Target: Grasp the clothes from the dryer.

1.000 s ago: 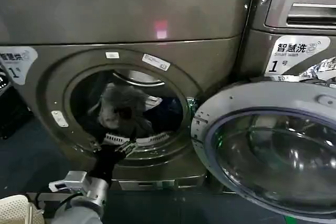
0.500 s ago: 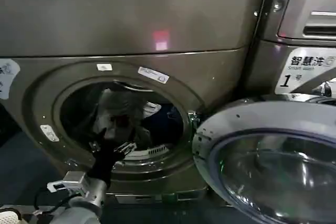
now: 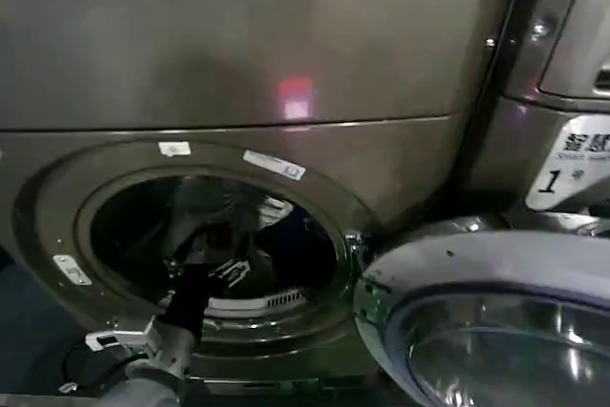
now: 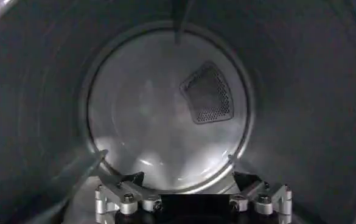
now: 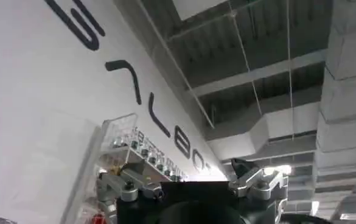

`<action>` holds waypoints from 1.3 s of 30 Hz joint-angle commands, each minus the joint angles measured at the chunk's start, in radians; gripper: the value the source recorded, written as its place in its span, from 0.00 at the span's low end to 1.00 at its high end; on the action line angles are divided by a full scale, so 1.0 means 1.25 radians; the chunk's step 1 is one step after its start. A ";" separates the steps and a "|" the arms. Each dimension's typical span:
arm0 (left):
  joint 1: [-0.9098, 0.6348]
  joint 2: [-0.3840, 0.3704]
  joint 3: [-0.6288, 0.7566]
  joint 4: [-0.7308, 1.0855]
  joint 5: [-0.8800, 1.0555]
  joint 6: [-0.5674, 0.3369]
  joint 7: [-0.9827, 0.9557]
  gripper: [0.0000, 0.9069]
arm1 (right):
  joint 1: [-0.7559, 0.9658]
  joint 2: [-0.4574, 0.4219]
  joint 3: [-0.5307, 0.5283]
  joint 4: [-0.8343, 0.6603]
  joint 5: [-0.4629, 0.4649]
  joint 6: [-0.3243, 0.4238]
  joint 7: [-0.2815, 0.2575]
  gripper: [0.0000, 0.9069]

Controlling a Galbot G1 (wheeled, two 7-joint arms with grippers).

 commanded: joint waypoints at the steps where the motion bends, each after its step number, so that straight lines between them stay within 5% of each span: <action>1: -0.205 0.002 0.017 0.293 0.006 -0.032 -0.002 1.00 | -0.004 -0.002 0.009 -0.005 0.003 0.003 -0.001 1.00; 14: -0.462 0.034 0.087 0.671 0.020 -0.052 0.061 1.00 | -0.001 -0.013 0.008 -0.018 0.009 0.005 -0.001 1.00; 28: -0.679 0.149 0.442 0.963 0.119 -0.102 0.431 1.00 | 0.011 -0.023 0.000 -0.034 0.006 0.006 -0.005 1.00; 39: -0.801 0.133 0.601 1.150 0.338 -0.178 0.714 1.00 | 0.011 -0.025 0.002 -0.046 0.005 0.010 -0.008 1.00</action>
